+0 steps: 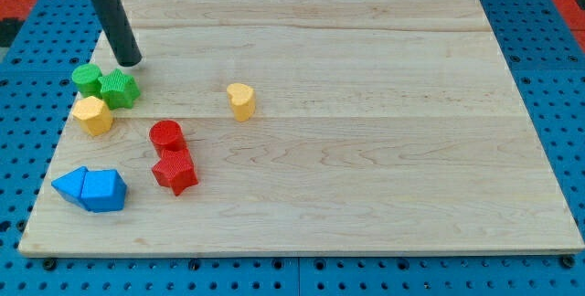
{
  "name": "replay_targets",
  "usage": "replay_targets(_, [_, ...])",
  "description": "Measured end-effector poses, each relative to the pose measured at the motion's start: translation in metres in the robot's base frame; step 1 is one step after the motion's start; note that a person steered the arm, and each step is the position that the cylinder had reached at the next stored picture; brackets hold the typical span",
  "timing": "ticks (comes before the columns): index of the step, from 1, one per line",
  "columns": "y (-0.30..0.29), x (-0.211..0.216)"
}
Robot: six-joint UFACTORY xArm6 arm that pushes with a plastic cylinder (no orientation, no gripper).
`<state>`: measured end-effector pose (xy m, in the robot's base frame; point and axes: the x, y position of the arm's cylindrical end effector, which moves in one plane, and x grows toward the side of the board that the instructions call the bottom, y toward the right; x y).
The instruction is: Slide the yellow hexagon vertically to the bottom of the green circle
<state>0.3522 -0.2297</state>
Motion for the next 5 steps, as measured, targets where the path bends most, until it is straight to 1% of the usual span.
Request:
replay_targets(1, [0.031, 0.023])
replay_targets(2, [0.091, 0.076])
replay_targets(3, [0.068, 0.09])
replay_targets(4, [0.039, 0.094])
replay_targets(5, [0.005, 0.084])
